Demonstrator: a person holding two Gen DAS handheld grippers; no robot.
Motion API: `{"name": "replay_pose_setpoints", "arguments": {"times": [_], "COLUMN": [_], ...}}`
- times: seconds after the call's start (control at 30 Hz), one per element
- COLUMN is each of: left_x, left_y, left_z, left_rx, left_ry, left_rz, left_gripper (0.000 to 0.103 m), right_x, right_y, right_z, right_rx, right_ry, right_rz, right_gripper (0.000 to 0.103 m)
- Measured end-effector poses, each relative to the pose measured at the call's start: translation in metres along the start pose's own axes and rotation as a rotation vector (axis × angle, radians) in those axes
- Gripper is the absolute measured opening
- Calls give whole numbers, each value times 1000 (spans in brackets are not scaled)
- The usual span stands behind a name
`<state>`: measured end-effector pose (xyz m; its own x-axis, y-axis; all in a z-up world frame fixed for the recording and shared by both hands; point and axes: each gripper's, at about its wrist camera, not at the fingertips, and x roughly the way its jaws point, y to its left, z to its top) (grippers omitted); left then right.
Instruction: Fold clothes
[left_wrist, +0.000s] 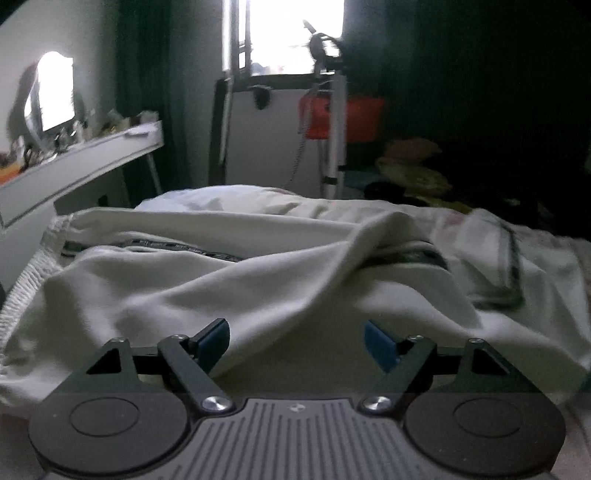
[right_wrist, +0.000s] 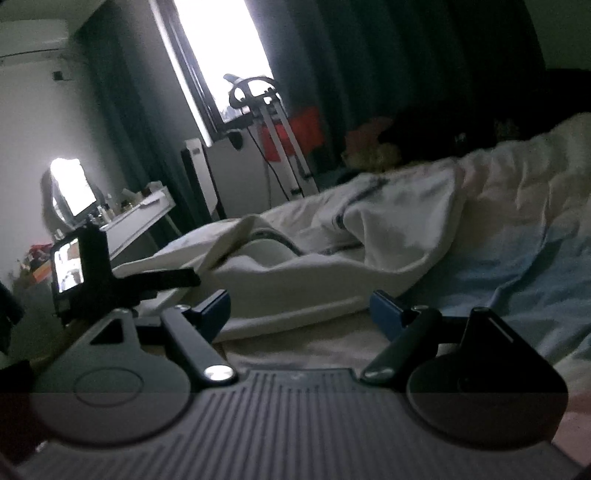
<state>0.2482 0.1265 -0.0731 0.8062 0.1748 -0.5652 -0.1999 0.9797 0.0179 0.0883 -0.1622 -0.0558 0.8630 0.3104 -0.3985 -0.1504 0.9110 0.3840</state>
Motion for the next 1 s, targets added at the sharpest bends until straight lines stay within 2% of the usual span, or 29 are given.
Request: {"name": "replay_pose_setpoints", "arguments": {"times": [0.07,0.13,0.23,0.27,0.3,0.33,0.37,0.4,0.53,0.6,0.7,0.77,0.87,1.0], "left_x": [17,33,52,57,62,64,66,67,41,12,-38,-70,-107,-124], "left_y": [1,0,-3,-4,-4,-5,-5,-6,-7,-7,-1,4,9,19], "left_z": [5,12,22,25,27,28,28,27,16,6,-16,-35,-63,-96], "left_rx": [-8,-15,-49,-65,-80,-93,-102,-108,-70,-29,-35,-35,29,40], "left_ry": [-1,6,14,13,11,6,10,19,-35,-73,-109,-103,-65,47], "left_rz": [15,-4,-42,-50,-61,-78,-105,-131,-155,-164,-194,-201,-188,-159], "left_gripper": [82,80,73,68,55,47,23,5,3,3,2,2,2,2], "right_x": [12,23,41,46,50,54,57,60,70,71,65,60,53,43], "right_y": [-5,-10,-17,-20,-22,-23,-24,-25,-25,-24,-16,-13,-11,-13], "right_z": [-1,-2,-6,-7,-8,-8,-9,-10,-16,-18,-20,-20,-20,-23], "right_rx": [15,25,46,60,73,82,84,85,93,97,62,42,32,41], "right_ry": [18,30,66,78,87,95,98,102,134,149,148,139,129,134], "right_rz": [-9,-11,-28,-28,-22,-20,-22,-25,-25,-23,-36,-55,-77,-108], "right_gripper": [85,85,85,85,85,85,85,85,85,85,85,84,84,84]}}
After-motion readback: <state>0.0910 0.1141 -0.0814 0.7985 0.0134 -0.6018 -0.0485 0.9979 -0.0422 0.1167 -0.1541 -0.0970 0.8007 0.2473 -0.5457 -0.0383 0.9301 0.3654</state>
